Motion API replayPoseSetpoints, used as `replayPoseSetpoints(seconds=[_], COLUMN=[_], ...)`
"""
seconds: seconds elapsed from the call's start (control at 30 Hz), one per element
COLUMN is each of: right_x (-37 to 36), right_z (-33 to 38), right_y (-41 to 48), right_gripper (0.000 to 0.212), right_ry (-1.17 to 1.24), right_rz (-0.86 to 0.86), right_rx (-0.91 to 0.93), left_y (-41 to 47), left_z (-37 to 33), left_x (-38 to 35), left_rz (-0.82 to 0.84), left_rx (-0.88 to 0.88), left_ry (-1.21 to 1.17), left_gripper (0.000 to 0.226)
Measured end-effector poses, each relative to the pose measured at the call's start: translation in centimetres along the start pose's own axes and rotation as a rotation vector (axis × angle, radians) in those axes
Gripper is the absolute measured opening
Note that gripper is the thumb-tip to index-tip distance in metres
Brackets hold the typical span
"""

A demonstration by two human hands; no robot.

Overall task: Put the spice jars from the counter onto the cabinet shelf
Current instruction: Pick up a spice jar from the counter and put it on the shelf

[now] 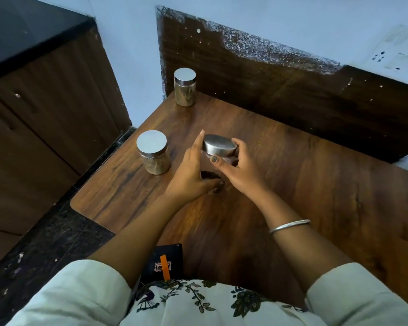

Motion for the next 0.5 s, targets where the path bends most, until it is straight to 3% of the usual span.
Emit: replayPoseSetpoints(seconds=[0.1,0.23,0.37,0.5], right_x=[0.7,0.9,1.1,1.6], right_z=[0.0,-0.3,-0.6,-0.6], right_y=[-0.4,-1.3,-2.1,-3.0], right_gripper=[0.082,0.079,0.062,0.061], right_ry=[0.115,0.23,0.293,0.296], right_rz=[0.01,0.15,0.155,0.141], right_rx=[0.028,0.043,0.041,0.033], left_y=[-0.1,-0.6,-1.5,-2.8], left_z=[-1.2,-2.9,-3.9,-5.3], left_x=[0.0,-0.4,-1.1,-1.4], left_rz=[-0.032,-0.017,0.01,0.047], left_rx=[-0.027,-0.041,-0.025,-0.022], left_ry=[-0.059,-0.196,-0.194,-0.138], left_gripper=[0.114,0.11,0.108,0.097])
Point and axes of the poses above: each hand's wrist, its own y-axis towards the middle knuckle, its own x-axis out of the back of the hand, z = x × y, the point moved 3 cm from there along y, towards the middle knuckle, and after that the axes turned 5 degrees about -y, right-handed, at the moved point
